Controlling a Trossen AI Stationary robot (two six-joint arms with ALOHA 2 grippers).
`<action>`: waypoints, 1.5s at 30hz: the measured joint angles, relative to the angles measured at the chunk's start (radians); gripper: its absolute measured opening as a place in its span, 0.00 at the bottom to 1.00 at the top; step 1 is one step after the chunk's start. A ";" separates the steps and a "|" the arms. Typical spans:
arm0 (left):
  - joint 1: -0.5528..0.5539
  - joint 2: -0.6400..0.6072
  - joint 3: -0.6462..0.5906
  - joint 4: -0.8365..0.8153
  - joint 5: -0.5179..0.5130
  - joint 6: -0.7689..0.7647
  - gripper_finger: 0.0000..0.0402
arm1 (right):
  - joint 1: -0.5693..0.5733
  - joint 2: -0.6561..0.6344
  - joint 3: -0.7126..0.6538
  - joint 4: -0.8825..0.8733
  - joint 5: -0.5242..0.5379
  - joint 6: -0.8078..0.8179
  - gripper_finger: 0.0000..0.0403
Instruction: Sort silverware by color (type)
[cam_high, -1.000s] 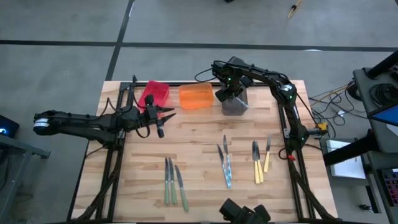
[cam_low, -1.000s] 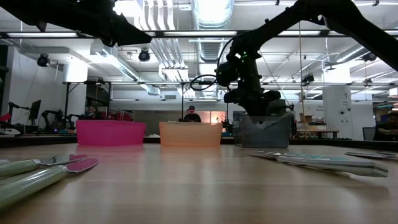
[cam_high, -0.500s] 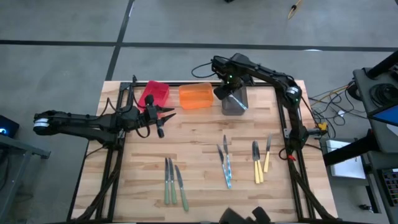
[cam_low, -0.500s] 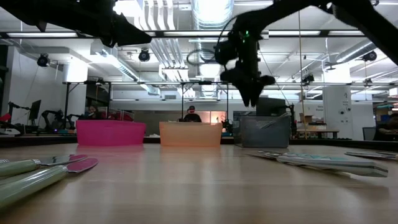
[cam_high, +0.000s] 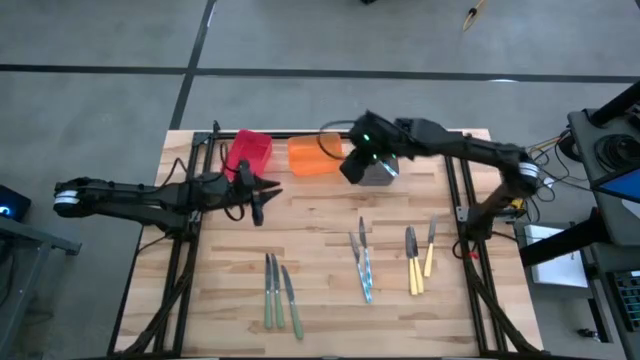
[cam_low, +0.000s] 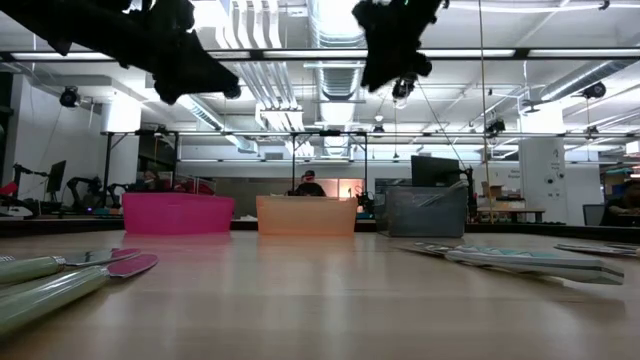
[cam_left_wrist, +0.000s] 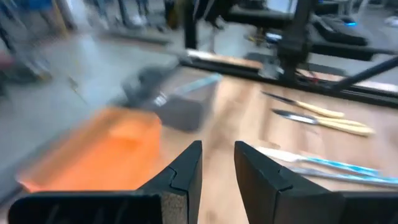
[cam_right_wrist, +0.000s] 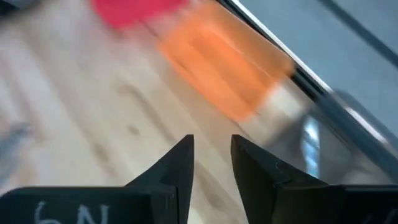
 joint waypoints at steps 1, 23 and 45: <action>-0.001 0.000 0.000 -0.020 0.038 -0.044 0.19 | 0.027 -0.027 -0.034 0.055 0.000 0.002 0.24; -0.319 0.115 0.000 -0.151 0.214 -0.848 0.19 | 0.474 -0.321 -0.628 0.728 0.037 -0.234 0.17; -0.668 0.476 0.186 -0.267 0.329 -1.629 0.19 | 0.501 -0.326 -0.688 0.706 0.036 -0.437 0.16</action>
